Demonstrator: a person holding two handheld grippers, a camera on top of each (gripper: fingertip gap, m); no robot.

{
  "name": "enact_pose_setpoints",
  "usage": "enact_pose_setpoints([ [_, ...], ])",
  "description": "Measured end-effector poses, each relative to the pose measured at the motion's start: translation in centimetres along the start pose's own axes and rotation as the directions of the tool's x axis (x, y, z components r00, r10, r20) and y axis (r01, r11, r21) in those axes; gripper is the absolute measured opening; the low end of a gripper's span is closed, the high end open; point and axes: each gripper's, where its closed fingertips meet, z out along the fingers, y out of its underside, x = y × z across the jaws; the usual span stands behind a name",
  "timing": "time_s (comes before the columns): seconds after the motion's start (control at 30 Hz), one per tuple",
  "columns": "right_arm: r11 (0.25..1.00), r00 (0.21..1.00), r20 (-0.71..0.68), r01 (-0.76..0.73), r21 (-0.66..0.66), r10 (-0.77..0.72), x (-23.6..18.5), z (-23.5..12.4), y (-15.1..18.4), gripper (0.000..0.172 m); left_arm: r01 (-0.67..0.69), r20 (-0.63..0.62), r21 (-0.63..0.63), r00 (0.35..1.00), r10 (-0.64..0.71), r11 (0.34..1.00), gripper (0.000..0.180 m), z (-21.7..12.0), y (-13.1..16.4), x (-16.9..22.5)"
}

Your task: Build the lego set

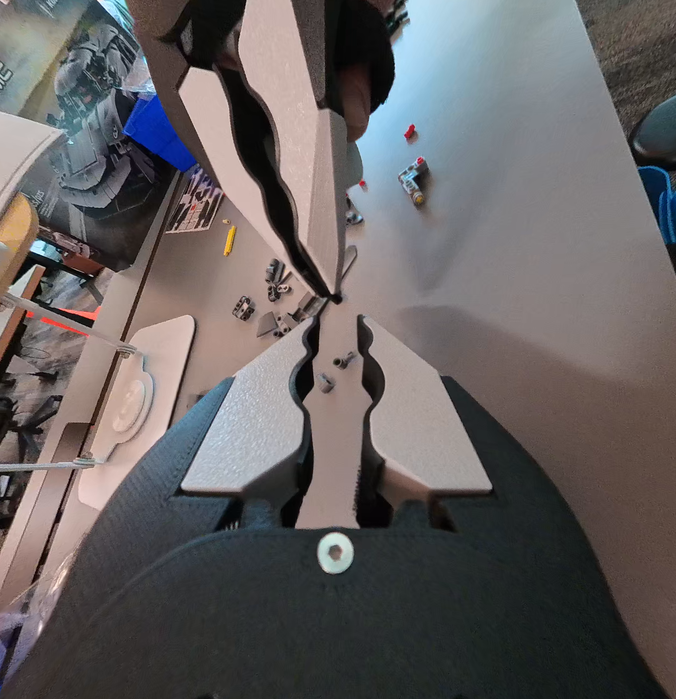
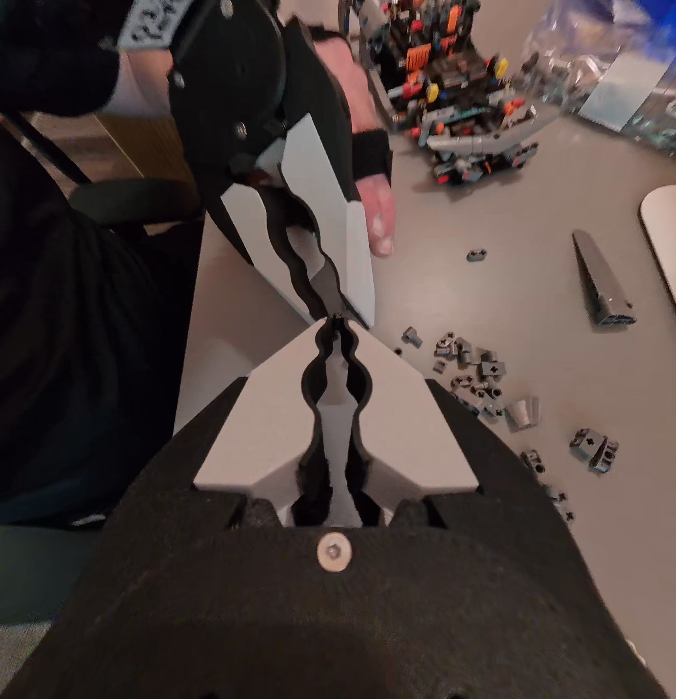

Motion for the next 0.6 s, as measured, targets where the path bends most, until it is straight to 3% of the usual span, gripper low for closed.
enact_pose_setpoints([
  [0.03, 1.0, 1.0, 0.0, 0.0, 0.022, 0.0, 0.0, -0.2, -0.3, 0.001, 0.012, -0.003, 0.001, 1.0, -0.012, 1.0, 0.02, 0.1, -0.1, 0.0],
  [0.23, 0.995, 1.0, -0.013, 0.003, 0.097, -0.002, 0.0, -0.6, -1.1, 0.001, 0.049, -0.003, 0.001, 0.999, -0.049, 0.999, 0.019, 0.0, 0.3, -0.5],
  [0.43, 0.959, 0.998, -0.026, -0.055, 0.277, 0.065, 0.2, -1.2, -3.4, 0.0, 0.056, 0.121, 0.114, 0.99, -0.07, 0.992, 0.012, -1.0, -1.9, -2.3],
  [0.6, 0.925, 0.992, -0.077, -0.069, 0.373, 0.105, 0.8, -1.5, -4.3, 0.0, 0.065, 0.207, 0.134, 0.974, -0.092, 0.989, 0.001, -1.6, -2.0, -3.7],
])
